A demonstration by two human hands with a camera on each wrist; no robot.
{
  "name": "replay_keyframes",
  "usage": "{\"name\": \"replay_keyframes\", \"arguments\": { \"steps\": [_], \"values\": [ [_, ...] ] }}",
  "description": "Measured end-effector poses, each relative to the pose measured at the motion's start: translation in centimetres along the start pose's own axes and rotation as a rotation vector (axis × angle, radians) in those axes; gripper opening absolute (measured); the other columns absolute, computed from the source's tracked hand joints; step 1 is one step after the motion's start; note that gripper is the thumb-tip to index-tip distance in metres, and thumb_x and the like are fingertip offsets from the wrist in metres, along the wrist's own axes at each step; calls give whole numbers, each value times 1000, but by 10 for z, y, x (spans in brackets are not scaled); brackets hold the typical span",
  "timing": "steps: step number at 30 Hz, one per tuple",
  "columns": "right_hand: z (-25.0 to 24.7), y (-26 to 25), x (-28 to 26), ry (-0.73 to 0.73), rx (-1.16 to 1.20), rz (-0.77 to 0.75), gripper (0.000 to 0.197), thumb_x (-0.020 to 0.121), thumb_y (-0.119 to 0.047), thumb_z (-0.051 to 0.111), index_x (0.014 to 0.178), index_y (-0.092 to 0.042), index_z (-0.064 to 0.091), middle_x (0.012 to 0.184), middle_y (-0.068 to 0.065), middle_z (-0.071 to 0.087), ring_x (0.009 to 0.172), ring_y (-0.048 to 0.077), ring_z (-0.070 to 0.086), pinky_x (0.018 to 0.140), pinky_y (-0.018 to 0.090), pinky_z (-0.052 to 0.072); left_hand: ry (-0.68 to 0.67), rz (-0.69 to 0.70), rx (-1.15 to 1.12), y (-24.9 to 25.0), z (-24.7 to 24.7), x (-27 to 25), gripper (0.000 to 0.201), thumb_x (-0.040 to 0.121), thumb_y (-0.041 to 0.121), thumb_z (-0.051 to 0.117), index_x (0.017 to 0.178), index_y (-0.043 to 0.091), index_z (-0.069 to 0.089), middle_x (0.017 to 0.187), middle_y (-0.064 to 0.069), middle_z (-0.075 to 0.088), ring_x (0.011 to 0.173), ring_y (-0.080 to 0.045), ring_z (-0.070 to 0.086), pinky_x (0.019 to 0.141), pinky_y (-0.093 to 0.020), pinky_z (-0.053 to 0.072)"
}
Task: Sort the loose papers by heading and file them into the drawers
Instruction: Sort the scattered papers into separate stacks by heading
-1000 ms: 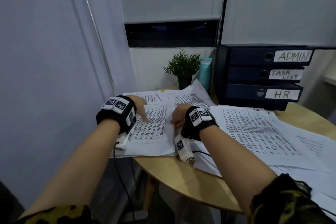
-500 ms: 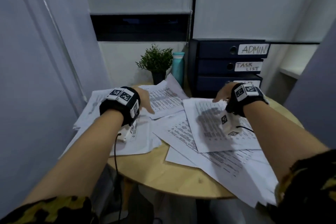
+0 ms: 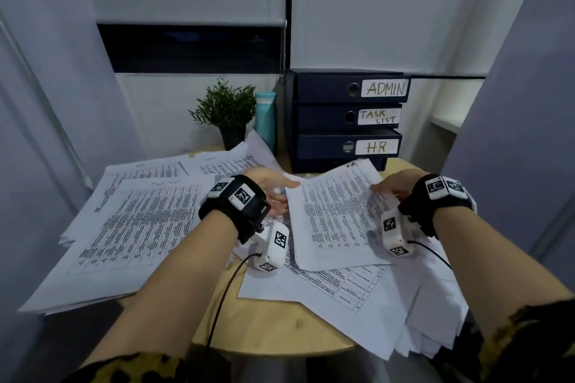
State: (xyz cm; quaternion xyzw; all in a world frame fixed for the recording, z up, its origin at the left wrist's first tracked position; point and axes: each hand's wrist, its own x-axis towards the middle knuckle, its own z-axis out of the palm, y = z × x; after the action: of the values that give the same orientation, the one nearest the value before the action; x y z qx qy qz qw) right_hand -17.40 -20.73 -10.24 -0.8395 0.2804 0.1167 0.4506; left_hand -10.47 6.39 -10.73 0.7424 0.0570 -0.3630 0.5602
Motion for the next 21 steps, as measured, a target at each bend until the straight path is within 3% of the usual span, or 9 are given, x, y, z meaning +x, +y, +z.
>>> {"name": "replay_keyframes", "arguments": {
  "steps": [2, 5, 8, 9, 11, 13, 16, 18, 21],
  "values": [
    [3, 0, 1, -47, 39, -87, 6, 91, -20, 66, 90, -14, 66, 102, 5, 67, 95, 23, 61, 98, 40, 47, 7, 52, 28, -3, 3, -10, 18, 86, 21, 69, 86, 8, 58, 89, -5, 63, 79, -17, 58, 76, -30, 47],
    [4, 0, -8, -121, 223, -341, 16, 82, -26, 73, 90, -13, 69, 83, 0, 69, 68, 12, 64, 70, 25, 51, 35, 213, 10, -2, -3, -23, 13, 88, 15, 67, 86, 4, 60, 83, -10, 60, 71, -19, 54, 75, -31, 47],
    [1, -16, -25, -194, 496, -532, 15, 85, -24, 66, 95, -13, 64, 66, -7, 67, 54, 3, 62, 51, 15, 50, 104, 555, -130, 10, -14, -27, 27, 91, 11, 61, 116, -1, 60, 116, -14, 61, 89, -24, 60, 76, -34, 50],
    [-1, -25, -28, -199, 534, -558, 27, 77, -32, 71, 96, -13, 64, 71, -6, 69, 59, 5, 64, 54, 16, 52, 181, 671, -176, 15, -18, -31, 32, 93, 10, 59, 122, -3, 57, 119, -15, 61, 92, -24, 62, 77, -34, 52],
    [-7, -40, -32, -178, 485, -564, 41, 73, -40, 71, 103, -13, 66, 92, 0, 73, 82, 13, 70, 74, 25, 57, 413, 844, -209, 33, -34, -42, 34, 92, 17, 62, 119, -3, 59, 112, -15, 65, 88, -23, 65, 71, -32, 55],
    [-12, -48, -32, -130, 354, -523, 37, 84, -37, 66, 111, -12, 67, 109, 2, 72, 103, 16, 67, 90, 32, 53, 543, 997, -272, 49, -54, -55, 35, 86, 25, 70, 113, 2, 65, 110, -13, 68, 95, -25, 67, 79, -41, 57],
    [-5, -51, -28, -22, 64, -408, 35, 84, -31, 73, 112, -11, 68, 116, 5, 70, 113, 19, 63, 96, 36, 51, 703, 1136, -243, 63, -75, -70, 31, 77, 31, 75, 102, 12, 72, 102, -5, 72, 99, -21, 69, 85, -43, 57],
    [6, -49, -18, 8, -250, -302, 62, 67, -45, 83, 115, -10, 67, 118, 5, 68, 112, 21, 63, 96, 40, 52, 764, 1155, -249, 70, -80, -83, 29, 77, 30, 76, 98, 10, 73, 96, -4, 72, 95, -19, 70, 81, -38, 58],
    [26, -46, -9, -128, -650, -187, 107, 24, -70, 84, 113, -13, 69, 118, 0, 68, 112, 19, 62, 100, 40, 49, 781, 1215, -289, 77, -87, -88, 22, 77, 30, 76, 92, 15, 71, 94, -4, 72, 93, -20, 70, 81, -37, 58]
  ]
}}
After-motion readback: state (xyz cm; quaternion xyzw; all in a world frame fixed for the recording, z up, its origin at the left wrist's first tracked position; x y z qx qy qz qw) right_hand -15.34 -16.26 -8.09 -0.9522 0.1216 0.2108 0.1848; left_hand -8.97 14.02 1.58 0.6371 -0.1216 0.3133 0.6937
